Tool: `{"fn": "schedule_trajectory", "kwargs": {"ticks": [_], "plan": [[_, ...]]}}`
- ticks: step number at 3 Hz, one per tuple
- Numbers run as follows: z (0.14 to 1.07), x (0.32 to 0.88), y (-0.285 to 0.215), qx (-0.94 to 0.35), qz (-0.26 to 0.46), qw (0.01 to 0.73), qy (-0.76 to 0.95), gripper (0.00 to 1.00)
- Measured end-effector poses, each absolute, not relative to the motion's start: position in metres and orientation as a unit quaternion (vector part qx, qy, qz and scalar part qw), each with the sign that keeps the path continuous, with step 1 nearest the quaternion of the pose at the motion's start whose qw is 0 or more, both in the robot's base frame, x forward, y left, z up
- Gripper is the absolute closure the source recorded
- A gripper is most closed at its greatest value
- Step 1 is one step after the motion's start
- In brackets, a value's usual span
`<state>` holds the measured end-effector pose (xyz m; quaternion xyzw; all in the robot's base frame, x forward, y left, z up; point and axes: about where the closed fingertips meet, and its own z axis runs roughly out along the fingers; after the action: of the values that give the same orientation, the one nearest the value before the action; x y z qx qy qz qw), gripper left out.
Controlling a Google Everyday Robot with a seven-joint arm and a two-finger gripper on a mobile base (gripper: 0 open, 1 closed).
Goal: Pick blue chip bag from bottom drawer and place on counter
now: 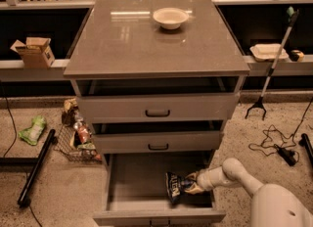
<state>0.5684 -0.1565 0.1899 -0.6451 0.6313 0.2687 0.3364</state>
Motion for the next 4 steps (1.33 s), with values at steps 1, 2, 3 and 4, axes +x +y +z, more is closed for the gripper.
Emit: {"fn": "schedule_trajectory", "kwargs": {"ticks": [1,2,3,4], "plan": [[0.234,0.562,-0.169,-0.654,0.257,0.353,0.618,1.00],[0.291,0.534,-0.153,-0.676,0.268,0.358,0.586,1.00],[0.291,0.515,-0.138,-0.682,0.286,0.349,0.576,1.00],[0.299,0.516,-0.139,-0.681,0.284,0.351,0.577,1.00]]}}
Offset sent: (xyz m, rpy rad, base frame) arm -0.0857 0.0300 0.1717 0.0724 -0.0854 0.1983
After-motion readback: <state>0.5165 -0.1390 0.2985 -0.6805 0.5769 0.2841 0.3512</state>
